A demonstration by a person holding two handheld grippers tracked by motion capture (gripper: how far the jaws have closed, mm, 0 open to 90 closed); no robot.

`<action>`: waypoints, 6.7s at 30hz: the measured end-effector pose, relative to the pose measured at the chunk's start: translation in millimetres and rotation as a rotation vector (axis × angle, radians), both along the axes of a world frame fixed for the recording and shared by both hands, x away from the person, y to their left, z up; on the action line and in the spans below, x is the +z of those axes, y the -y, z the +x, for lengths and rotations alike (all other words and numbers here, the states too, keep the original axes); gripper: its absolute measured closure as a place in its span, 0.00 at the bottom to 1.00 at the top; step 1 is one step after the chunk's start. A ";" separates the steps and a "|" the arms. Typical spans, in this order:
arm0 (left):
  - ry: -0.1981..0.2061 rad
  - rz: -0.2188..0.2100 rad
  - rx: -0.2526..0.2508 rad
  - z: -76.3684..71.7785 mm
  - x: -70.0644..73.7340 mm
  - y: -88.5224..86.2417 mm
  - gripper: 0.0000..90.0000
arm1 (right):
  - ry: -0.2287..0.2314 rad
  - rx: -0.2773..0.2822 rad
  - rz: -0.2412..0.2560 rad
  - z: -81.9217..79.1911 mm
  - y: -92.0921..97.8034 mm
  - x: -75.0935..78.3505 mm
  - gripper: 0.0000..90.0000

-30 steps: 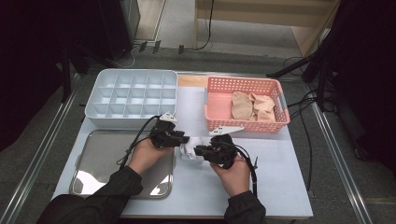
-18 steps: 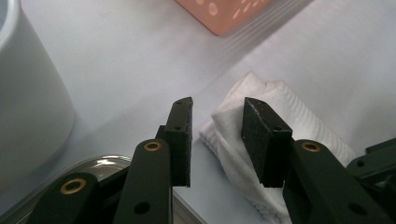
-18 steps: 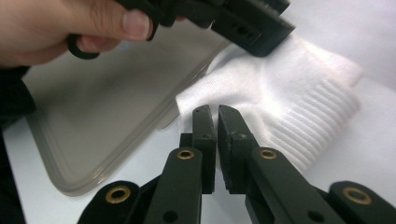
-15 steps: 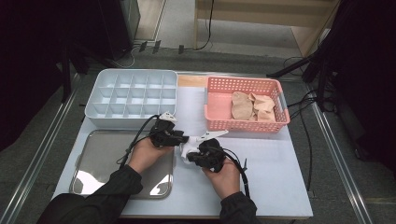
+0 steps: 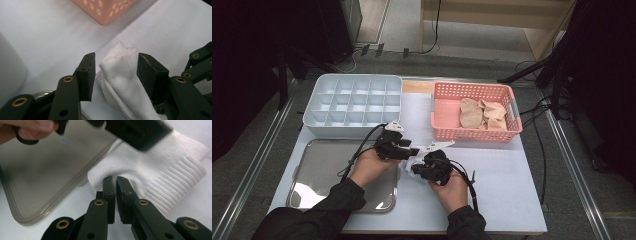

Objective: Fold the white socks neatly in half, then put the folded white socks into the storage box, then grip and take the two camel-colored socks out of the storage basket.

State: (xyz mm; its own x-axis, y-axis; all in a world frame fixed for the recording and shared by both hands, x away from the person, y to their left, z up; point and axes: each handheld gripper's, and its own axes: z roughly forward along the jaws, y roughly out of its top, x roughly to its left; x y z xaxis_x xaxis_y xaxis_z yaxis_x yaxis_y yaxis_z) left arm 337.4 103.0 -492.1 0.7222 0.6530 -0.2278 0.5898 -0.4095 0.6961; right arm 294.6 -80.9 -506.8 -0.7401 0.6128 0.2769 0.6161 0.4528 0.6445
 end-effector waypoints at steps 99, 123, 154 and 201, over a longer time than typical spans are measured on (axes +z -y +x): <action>-0.060 -0.059 0.083 -8.4 30.2 -60.8 0.71 | 0.046 0.038 0.004 12.4 44.6 13.2 0.57; -0.051 -0.078 0.189 -1.1 50.3 -104.5 0.71 | 0.022 0.043 0.002 24.0 41.6 13.9 0.56; -0.033 -0.004 0.294 71.8 74.6 -102.8 0.71 | 0.025 0.049 0.011 24.4 38.4 13.7 0.56; -0.121 0.109 0.199 92.1 34.3 -71.4 0.72 | 0.005 0.012 -0.013 28.5 40.5 7.8 0.56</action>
